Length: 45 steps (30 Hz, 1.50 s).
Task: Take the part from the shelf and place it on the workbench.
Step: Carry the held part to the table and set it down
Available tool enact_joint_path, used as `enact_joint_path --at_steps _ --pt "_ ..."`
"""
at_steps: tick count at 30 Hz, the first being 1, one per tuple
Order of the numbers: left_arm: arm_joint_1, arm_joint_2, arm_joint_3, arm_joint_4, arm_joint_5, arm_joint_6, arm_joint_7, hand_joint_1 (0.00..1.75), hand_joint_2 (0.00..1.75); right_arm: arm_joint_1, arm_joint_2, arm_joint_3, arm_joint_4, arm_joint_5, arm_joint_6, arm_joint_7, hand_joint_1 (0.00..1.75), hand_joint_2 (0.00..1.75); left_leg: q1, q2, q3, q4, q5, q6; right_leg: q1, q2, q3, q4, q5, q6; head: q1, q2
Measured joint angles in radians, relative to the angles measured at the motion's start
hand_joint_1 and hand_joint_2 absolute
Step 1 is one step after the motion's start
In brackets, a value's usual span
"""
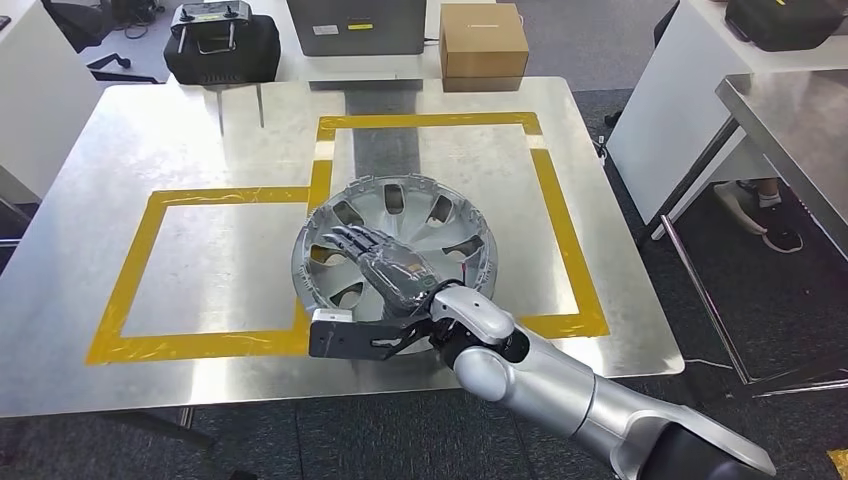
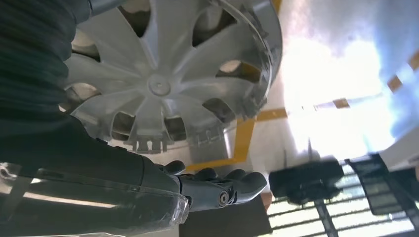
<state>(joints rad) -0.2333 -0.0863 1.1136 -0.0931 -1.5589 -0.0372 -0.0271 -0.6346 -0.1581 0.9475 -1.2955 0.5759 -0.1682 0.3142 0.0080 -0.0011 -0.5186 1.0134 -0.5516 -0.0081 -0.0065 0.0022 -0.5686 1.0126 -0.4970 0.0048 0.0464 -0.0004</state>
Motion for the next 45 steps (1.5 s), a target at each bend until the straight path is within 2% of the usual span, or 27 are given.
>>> enact_joint_path --at_steps 3,5,9,11,14,16,19,23,25,27,29,30,31,32,33,35,36,39,40,41,42,44,45 --pt "0.008 0.0 0.001 0.0 0.002 0.006 -0.009 0.0 0.0 0.033 -0.003 -0.022 -0.046 -0.014 -0.077 -0.02 0.0 1.75 0.0 -0.002 0.0 0.0 0.0 0.0 0.0 -0.001 0.0 0.0 0.0 0.0 0.0 0.0" --pt "0.014 0.0 0.001 0.0 0.005 0.009 -0.018 0.0 0.0 0.068 -0.005 -0.04 -0.086 -0.044 -0.144 -0.063 0.0 1.75 0.0 -0.004 0.0 0.0 0.0 0.0 0.0 -0.002 0.0 0.0 0.0 0.0 0.0 0.0" --pt "0.032 0.002 0.002 0.0 0.012 0.02 -0.039 0.0 0.0 0.158 -0.008 -0.09 -0.197 -0.154 -0.26 -0.186 0.0 1.75 0.0 -0.007 0.0 0.0 0.0 0.0 0.0 -0.004 0.001 -0.001 -0.001 0.001 0.0 0.0" --pt "0.041 0.003 0.003 0.0 0.017 0.028 -0.056 0.0 0.0 0.22 -0.009 -0.117 -0.266 -0.271 -0.292 -0.294 0.0 1.75 0.0 -0.011 0.0 0.0 0.0 0.0 0.0 -0.006 0.001 -0.002 -0.001 0.002 0.0 0.0" --pt "0.057 0.006 0.006 0.0 0.027 0.04 -0.079 0.0 0.0 0.343 -0.011 -0.165 -0.373 -0.536 -0.289 -0.522 0.0 1.75 0.0 -0.018 0.0 0.0 -0.001 0.001 0.0 -0.011 0.004 -0.003 -0.003 0.004 0.0 0.0" --pt "0.067 0.009 0.01 0.0 0.032 0.043 -0.082 0.0 0.0 0.428 -0.018 -0.205 -0.436 -0.68 -0.278 -0.638 0.0 1.75 0.0 -0.02 0.0 0.0 -0.001 0.001 0.0 -0.013 0.005 -0.004 -0.004 0.005 0.001 0.0" --pt "0.074 0.013 0.022 0.0 0.033 0.043 -0.074 0.0 0.0 0.526 -0.028 -0.264 -0.486 -0.785 -0.267 -0.729 0.0 1.75 -0.003 -0.022 0.0 0.004 -0.004 0.007 -0.002 -0.014 0.007 -0.008 -0.002 0.011 0.0 0.0" --pt "0.076 0.017 0.034 0.0 0.032 0.044 -0.075 0.0 0.0 0.605 -0.033 -0.312 -0.525 -0.817 -0.257 -0.768 0.0 1.75 -0.007 -0.019 0.0 0.004 0.002 0.02 -0.006 -0.014 0.01 -0.011 0.005 0.022 -0.003 0.0" --pt "0.075 0.016 0.036 0.0 0.031 0.045 -0.078 0.0 0.0 0.625 -0.035 -0.328 -0.541 -0.819 -0.256 -0.772 0.0 0.87 -0.003 -0.015 0.003 -0.009 0.016 0.031 -0.008 -0.011 0.005 0.003 -0.01 0.029 -0.002 0.0" --pt "0.075 0.016 0.036 0.0 0.03 0.047 -0.081 0.0 0.0 0.637 -0.038 -0.338 -0.55 -0.822 -0.256 -0.773 0.0 0.0 0.001 -0.01 0.004 -0.019 0.026 0.04 -0.01 -0.008 -0.028 0.086 -0.07 0.034 0.006 0.0" --pt "0.076 0.017 0.037 0.0 0.03 0.05 -0.083 0.0 0.0 0.647 -0.039 -0.345 -0.554 -0.824 -0.256 -0.773 0.0 0.0 0.0 -0.008 0.0 -0.018 0.029 0.043 -0.012 -0.007 -0.077 0.213 -0.131 0.039 0.015 0.0" --pt "0.077 0.017 0.039 0.0 0.029 0.052 -0.085 0.0 0.0 0.651 -0.04 -0.349 -0.555 -0.825 -0.256 -0.773 0.0 0.0 -0.001 -0.007 -0.001 -0.018 0.029 0.043 -0.012 -0.007 -0.09 0.252 -0.139 0.041 0.018 0.0" --pt "0.077 0.017 0.041 0.0 0.028 0.054 -0.088 0.0 0.0 0.654 -0.041 -0.353 -0.556 -0.826 -0.256 -0.773 0.0 0.0 -0.001 -0.007 -0.002 -0.016 0.03 0.043 -0.012 -0.007 -0.087 0.254 -0.126 0.041 0.019 0.0" --pt "0.077 0.017 0.044 0.0 0.027 0.056 -0.09 0.0 0.0 0.656 -0.041 -0.357 -0.558 -0.827 -0.257 -0.773 0.0 0.0 -0.001 -0.007 -0.003 -0.015 0.031 0.042 -0.012 -0.007 -0.066 0.218 -0.095 0.039 0.021 0.0" --pt "0.077 0.016 0.047 0.0 0.026 0.058 -0.091 0.0 0.0 0.656 -0.042 -0.36 -0.561 -0.828 -0.258 -0.773 0.0 0.0 -0.001 -0.007 -0.003 -0.014 0.031 0.041 -0.012 -0.007 -0.032 0.153 -0.058 0.036 0.024 0.0" --pt "0.076 0.012 0.051 0.0 0.023 0.06 -0.093 0.0 0.0 0.657 -0.043 -0.365 -0.567 -0.835 -0.264 -0.773 0.0 0.0 -0.003 -0.007 -0.006 -0.011 0.032 0.033 -0.008 -0.006 0.031 0.029 -0.015 0.023 0.027 0.0" --pt "0.076 0.01 0.053 0.0 0.022 0.061 -0.093 0.0 0.0 0.658 -0.043 -0.368 -0.57 -0.84 -0.266 -0.774 0.0 0.0 -0.003 -0.007 -0.009 -0.011 0.035 0.027 -0.005 -0.005 0.046 -0.004 -0.009 0.017 0.028 0.0" --pt "0.076 0.008 0.054 0.0 0.021 0.062 -0.092 0.0 0.0 0.662 -0.043 -0.378 -0.577 -0.85 -0.269 -0.779 0.0 0.0 -0.001 -0.004 -0.018 -0.007 0.039 0.008 -0.003 -0.004 0.046 -0.024 -0.004 0.001 0.027 0.0" --pt "0.076 0.009 0.055 0.0 0.02 0.063 -0.091 0.0 0.0 0.663 -0.043 -0.381 -0.579 -0.85 -0.269 -0.781 0.0 0.0 -0.001 -0.002 -0.023 0.003 0.026 0.003 -0.005 -0.006 0.044 -0.03 0.001 -0.006 0.025 0.0" --pt "0.076 0.009 0.056 0.0 0.019 0.063 -0.088 0.0 0.0 0.664 -0.043 -0.383 -0.581 -0.851 -0.269 -0.783 0.0 0.0 0.0 -0.002 -0.033 0.029 0.0 -0.002 -0.007 -0.008 0.041 -0.036 0.008 -0.014 0.02 0.0" --pt "0.075 0.009 0.058 0.0 0.018 0.063 -0.086 0.0 0.0 0.666 -0.043 -0.384 -0.582 -0.851 -0.27 -0.784 0.0 0.0 0.001 -0.001 -0.05 0.075 -0.038 -0.006 -0.009 -0.01 0.036 -0.04 0.015 -0.02 0.013 0.0" --pt "0.075 0.009 0.06 0.0 0.015 0.063 -0.081 0.0 0.0 0.669 -0.044 -0.386 -0.585 -0.852 -0.272 -0.785 0.0 0.0 0.004 -0.001 -0.096 0.203 -0.115 -0.014 -0.009 -0.011 0.018 -0.037 0.025 -0.023 -0.002 0.0" --pt "0.075 0.009 0.061 0.0 0.014 0.063 -0.079 0.0 0.0 0.671 -0.044 -0.386 -0.586 -0.852 -0.272 -0.785 0.0 0.0 0.007 0.0 -0.109 0.249 -0.132 -0.018 -0.01 -0.012 0.008 -0.034 0.03 -0.021 -0.007 0.0"
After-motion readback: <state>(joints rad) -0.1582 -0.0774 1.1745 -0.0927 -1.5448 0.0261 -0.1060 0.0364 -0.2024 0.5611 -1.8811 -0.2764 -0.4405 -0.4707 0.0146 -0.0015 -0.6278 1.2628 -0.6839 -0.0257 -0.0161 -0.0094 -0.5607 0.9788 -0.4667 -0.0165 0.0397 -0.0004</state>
